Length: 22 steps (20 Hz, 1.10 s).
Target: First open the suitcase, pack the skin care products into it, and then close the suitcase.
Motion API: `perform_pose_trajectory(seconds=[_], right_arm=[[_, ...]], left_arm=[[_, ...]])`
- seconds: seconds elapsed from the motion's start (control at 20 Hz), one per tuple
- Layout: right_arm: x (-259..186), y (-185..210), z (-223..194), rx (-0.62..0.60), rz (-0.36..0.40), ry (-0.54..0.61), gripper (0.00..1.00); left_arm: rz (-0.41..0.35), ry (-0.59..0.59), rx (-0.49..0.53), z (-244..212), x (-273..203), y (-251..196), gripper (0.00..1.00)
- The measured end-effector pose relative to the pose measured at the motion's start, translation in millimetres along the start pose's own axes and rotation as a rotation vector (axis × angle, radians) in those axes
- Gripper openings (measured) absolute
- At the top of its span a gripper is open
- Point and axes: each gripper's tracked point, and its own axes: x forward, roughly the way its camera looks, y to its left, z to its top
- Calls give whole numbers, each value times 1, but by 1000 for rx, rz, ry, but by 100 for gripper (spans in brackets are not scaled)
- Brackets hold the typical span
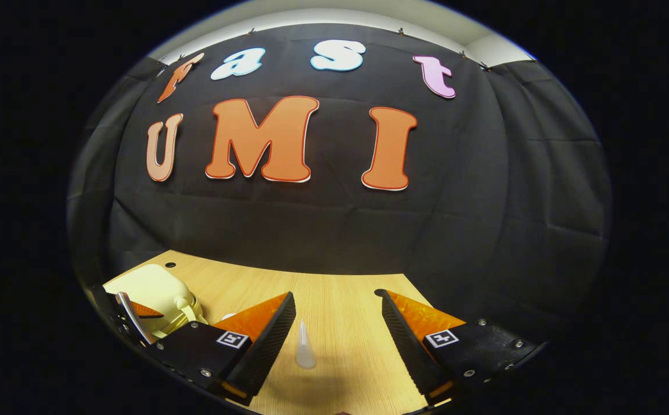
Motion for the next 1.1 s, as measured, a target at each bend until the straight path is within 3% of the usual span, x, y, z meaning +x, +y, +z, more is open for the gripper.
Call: perform_pose_trajectory(seconds=[0.05,0.1,0.25,0.3,0.35,0.6,1.1], right_arm=[[0,1,0,0,-1,3,96],[0,1,-1,2,-1,3,96],[-1,2,4,5,-4,-9,96],[0,2,5,4,-6,-11,95],[0,3,7,5,-5,-13,96],[-1,11,13,3,2,-20,95],[4,54,35,-36,60,-56,95]], left_arm=[[-2,12,34,-1,2,-4,81],[-3,17,62,-2,4,-8,82],[-9,14,99,1,7,-16,47],[-5,14,109,-1,0,-14,29],[-5,-7,109,9,-5,-13,24],[-25,-39,-47,19,-14,7,18],[89,-119,-410,28,-61,126,17]])
